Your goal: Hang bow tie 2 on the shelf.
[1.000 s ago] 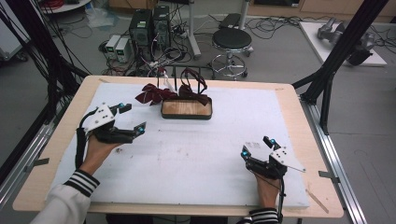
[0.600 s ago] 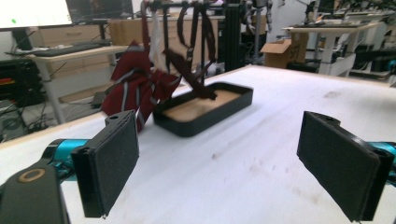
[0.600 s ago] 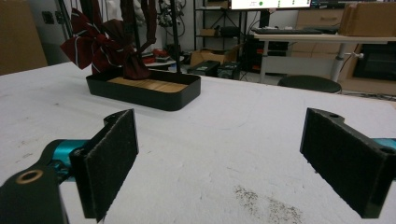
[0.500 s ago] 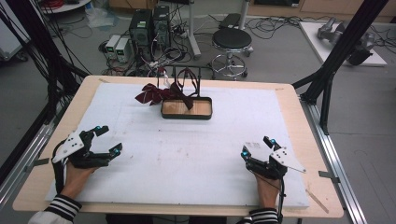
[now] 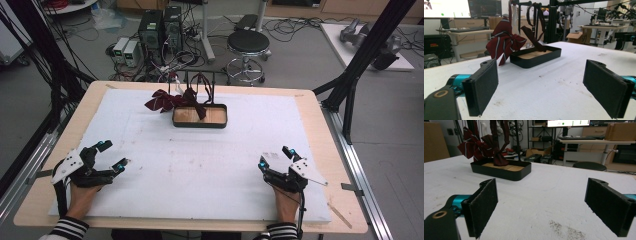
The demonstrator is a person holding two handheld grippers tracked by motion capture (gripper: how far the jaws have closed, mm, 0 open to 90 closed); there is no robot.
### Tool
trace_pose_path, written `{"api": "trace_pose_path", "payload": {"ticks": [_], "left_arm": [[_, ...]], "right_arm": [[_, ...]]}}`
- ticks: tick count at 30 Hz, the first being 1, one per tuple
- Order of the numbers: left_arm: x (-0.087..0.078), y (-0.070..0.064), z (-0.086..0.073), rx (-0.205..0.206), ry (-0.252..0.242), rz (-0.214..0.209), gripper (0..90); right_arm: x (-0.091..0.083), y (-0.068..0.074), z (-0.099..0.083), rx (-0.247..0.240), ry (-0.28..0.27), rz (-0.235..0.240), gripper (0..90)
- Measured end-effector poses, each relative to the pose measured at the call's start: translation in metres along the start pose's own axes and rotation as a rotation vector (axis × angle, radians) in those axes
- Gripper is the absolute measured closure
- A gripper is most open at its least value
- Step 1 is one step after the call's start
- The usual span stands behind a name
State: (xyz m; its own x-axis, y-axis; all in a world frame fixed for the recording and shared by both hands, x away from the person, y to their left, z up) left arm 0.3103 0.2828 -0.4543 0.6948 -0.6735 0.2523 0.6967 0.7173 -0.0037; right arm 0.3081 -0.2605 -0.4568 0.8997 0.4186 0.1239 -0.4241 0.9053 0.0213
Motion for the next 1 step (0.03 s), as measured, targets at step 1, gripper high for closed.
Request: {"api": "trace_pose_path", "payload": {"ticks": [1], "left_arm": [[0.0002, -0.0005, 0.0, 0.005, -0.001, 0.0, 13.4]], "right_arm": [[-0.0003, 0.0001, -0.0001, 0.006, 0.001, -0.003, 10.6]]}}
Point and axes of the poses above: each handheld gripper's, and its own axes: x roughly forward along the jaws, z roughly out of its top, y roughly to its left, the point moved 4 cm from there along x, roughly forward along the jaws, and after that the axes turned 13 degrees about -y, right-handed, at the moved point
